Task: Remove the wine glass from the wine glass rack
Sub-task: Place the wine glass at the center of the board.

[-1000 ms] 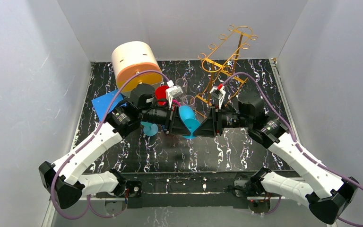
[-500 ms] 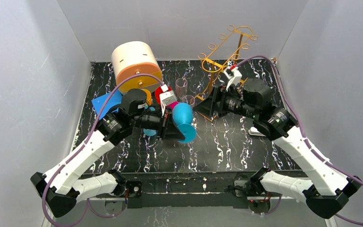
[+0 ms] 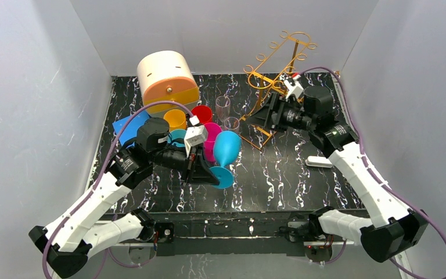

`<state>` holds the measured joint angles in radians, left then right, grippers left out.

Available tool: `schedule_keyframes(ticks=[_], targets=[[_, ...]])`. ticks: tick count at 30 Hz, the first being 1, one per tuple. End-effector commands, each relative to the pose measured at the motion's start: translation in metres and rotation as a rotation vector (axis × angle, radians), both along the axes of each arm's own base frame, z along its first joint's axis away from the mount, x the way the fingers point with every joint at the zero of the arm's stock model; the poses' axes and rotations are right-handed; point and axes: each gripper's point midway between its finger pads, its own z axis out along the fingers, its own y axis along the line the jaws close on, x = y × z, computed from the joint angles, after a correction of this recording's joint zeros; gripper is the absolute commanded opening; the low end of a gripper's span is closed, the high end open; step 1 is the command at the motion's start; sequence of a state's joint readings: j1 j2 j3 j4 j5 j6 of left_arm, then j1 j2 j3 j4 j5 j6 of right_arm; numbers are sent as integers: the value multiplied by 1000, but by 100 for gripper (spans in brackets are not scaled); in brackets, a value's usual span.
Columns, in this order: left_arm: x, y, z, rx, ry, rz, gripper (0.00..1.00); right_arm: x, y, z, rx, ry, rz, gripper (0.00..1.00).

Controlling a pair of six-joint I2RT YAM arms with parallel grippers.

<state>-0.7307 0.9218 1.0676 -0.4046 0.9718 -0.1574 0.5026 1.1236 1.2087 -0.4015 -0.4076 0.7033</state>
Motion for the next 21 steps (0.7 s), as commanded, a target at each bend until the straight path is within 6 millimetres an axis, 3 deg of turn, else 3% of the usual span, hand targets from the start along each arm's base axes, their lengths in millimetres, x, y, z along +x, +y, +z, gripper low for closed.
schedule_keyframes(ticks=[1,9,17,21], targets=[[-21,6,6,-50,-24,-115,0,-16,-3,25,181,-3,156,81],[-26,6,8,-80,-66,-176,0,-53,2,28,294,21,405,79],[-25,4,15,-129,-140,-216,0,-66,-1,27,307,6,430,78],[-25,3,15,-151,-194,-244,0,-79,-1,31,347,25,527,73]])
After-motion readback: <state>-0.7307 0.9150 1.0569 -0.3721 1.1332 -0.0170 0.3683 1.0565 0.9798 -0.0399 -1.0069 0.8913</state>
